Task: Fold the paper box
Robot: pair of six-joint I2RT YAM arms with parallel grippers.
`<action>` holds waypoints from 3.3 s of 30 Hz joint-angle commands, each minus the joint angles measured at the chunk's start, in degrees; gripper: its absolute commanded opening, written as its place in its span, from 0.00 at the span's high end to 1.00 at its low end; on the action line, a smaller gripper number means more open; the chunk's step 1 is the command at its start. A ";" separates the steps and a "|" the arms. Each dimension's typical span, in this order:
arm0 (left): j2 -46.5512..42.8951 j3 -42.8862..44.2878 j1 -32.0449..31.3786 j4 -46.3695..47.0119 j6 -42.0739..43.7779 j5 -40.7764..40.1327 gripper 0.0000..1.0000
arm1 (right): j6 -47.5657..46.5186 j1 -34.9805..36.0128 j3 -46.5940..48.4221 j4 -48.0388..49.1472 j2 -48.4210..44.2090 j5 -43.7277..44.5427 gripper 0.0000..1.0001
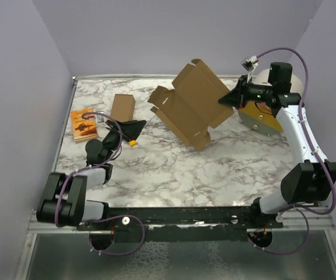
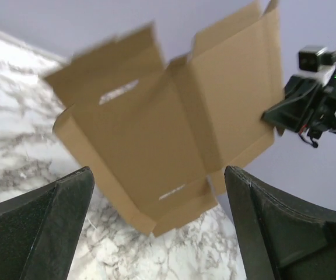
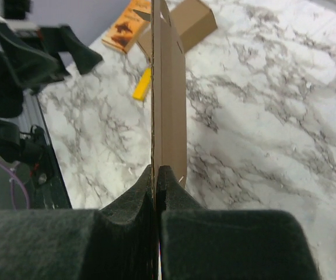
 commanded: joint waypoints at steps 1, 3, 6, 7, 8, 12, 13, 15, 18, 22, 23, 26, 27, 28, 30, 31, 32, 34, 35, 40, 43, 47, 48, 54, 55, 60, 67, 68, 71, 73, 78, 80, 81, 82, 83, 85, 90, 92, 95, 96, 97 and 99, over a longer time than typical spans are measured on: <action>-17.58 -0.46 0.93 -21.66 15.47 -6.76 0.01 | -17.51 -0.13 4.23 -13.69 0.17 4.12 0.99; -24.18 0.22 0.98 -30.09 19.12 -11.05 0.01 | -23.43 0.33 5.45 -16.02 -0.29 6.59 0.99; -29.35 2.54 1.10 -37.74 23.58 -12.77 0.01 | -31.21 1.60 5.71 -17.53 -0.70 8.39 0.99; -29.82 3.58 1.17 -39.34 24.68 -12.19 0.01 | -33.17 2.10 5.36 -17.34 -0.78 9.02 0.99; -29.92 4.77 1.17 -40.49 25.79 -11.37 0.01 | -34.51 2.60 4.89 -16.69 -0.90 9.94 0.99; -29.18 5.63 1.14 -39.36 31.99 -5.30 0.12 | -43.05 6.44 1.95 -15.06 -2.44 14.34 0.99; -29.48 5.35 1.12 -38.98 33.84 -4.57 0.14 | -46.95 8.15 0.74 -15.34 -3.13 15.78 0.99; -30.82 4.38 1.11 -38.31 35.82 -5.31 0.15 | -49.95 11.45 -2.09 -14.55 -4.68 19.42 0.99; -32.78 2.99 1.02 -38.00 37.46 -7.49 0.15 | -52.21 13.66 -4.62 -15.72 -5.30 20.40 0.99; -33.74 3.08 1.02 -41.45 38.77 -10.17 0.15 | -53.25 14.27 -6.77 -16.72 -5.90 20.48 0.99; -33.75 3.11 1.02 -41.95 38.91 -10.37 0.15 | -53.39 14.36 -7.55 -16.33 -6.17 20.63 0.99; -33.35 2.98 1.02 -42.69 38.85 -10.57 0.16 | -54.15 14.87 -9.09 -16.20 -6.30 21.25 0.99; -33.22 2.86 1.02 -42.85 38.80 -10.53 0.16 | -54.37 15.05 -9.60 -16.22 -6.16 21.46 0.99; -33.00 2.61 1.02 -42.92 38.62 -10.52 0.16 | -54.48 15.15 -10.14 -16.11 -6.02 21.63 0.99; -32.44 2.15 1.00 -42.79 38.13 -10.70 0.16 | -54.63 15.21 -11.01 -15.97 -5.71 22.15 0.99; -32.14 1.95 1.02 -42.62 37.97 -10.76 0.16 | -54.66 15.20 -11.16 -15.94 -5.59 22.28 0.99; -31.73 1.78 1.00 -42.35 37.70 -10.87 0.16 | -54.67 15.26 -11.25 -16.10 -5.57 22.29 0.99; -30.17 1.15 1.05 -40.95 37.08 -10.79 0.16 | -54.74 15.21 -10.93 -16.32 -5.63 21.88 0.99; -29.40 0.91 1.01 -40.00 36.71 -10.60 0.17 | -54.76 15.26 -10.73 -16.47 -5.67 21.61 0.99; -24.77 -0.20 0.93 -36.39 35.51 -9.57 0.26 | -54.75 15.19 -10.91 -17.19 -5.86 19.64 0.99; -21.57 0.26 0.93 -35.71 36.41 -8.98 0.44 | -54.43 15.18 -11.74 -16.87 -6.49 19.18 0.99; -17.55 1.81 0.93 -35.93 38.68 -9.37 0.53 | -53.98 15.20 -13.20 -15.67 -8.63 18.76 0.99; -16.64 2.06 0.93 -35.53 39.65 -9.75 0.53 | -53.67 15.18 -13.49 -15.20 -9.31 18.75 0.99; -9.37 5.23 0.87 -31.74 43.88 -9.79 0.60 | -52.83 15.18 -13.70 -14.66 -11.91 17.23 0.99; -7.75 6.22 0.85 -30.93 44.01 -9.13 0.61 | -52.89 15.18 -13.44 -14.98 -11.89 16.84 0.99; 2.51 10.22 0.15 -24.04 43.83 -5.15 0.63 | -53.18 15.18 -13.40 -15.63 -12.02 15.28 0.99; 11.87 15.72 -3.41 -18.20 48.39 0.15 0.61 | -53.61 15.18 -14.62 -15.35 -11.76 15.20 0.99; 13.30 16.55 -3.75 -17.93 48.74 1.04 0.61 | -53.66 15.22 -14.65 -15.39 -11.72 15.06 0.99; 16.33 17.96 -4.61 -16.12 49.57 3.19 0.61 | -53.71 15.24 -14.65 -15.60 -11.71 14.52 0.99; 17.97 18.18 -5.07 -14.31 49.98 4.92 0.60 | -53.71 15.19 -14.69 -15.73 -11.76 14.33 0.99; 18.84 16.41 -6.19 -12.16 51.45 8.47 0.59 | -53.62 15.18 -14.82 -15.74 -11.82 13.91 0.99; 19.12 15.81 -6.56 -11.59 51.64 9.44 0.59 | -53.62 15.18 -14.83 -15.78 -11.70 13.52 0.99; 19.21 15.41 -6.75 -10.90 51.51 10.07 0.59 | -53.54 15.22 -14.89 -15.78 -11.71 13.35 0.99; 19.23 15.02 -6.90 -10.02 51.35 10.63 0.59 | -53.53 15.18 -14.93 -15.78 -11.75 13.32 0.99; 19.23 14.45 -6.98 -8.80 51.03 11.00 0.59 | -53.46 15.18 -14.97 -15.74 -11.73 13.31 0.99; 19.23 13.38 -7.00 -6.78 50.44 11.41 0.59 | -53.38 15.18 -15.13 -15.70 -11.73 13.32 0.99; 20.19 10.82 -7.15 -2.76 49.13 12.52 0.57 | -53.27 15.22 -15.90 -15.70 -11.81 12.43 0.99; 21.31 10.15 -7.19 -0.02 47.75 12.72 0.56 | -53.20 15.18 -16.34 -15.61 -11.80 11.90 0.99; 22.57 9.69 -7.32 3.18 46.42 12.69 0.53 | -53.18 15.18 -16.85 -15.65 -11.89 11.17 0.99; 22.73 9.79 -7.33 3.52 46.34 12.80 0.52 | -53.22 15.18 -17.01 -15.66 -11.96 10.98 0.99; 22.75 9.94 -7.45 3.78 46.40 12.74 0.51 | -53.26 15.19 -17.08 -15.65 -12.05 10.82 0.99; 22.75 9.96 -7.85 4.27 47.01 12.17 0.46 | -53.27 15.18 -17.19 -15.70 -12.15 10.69 0.99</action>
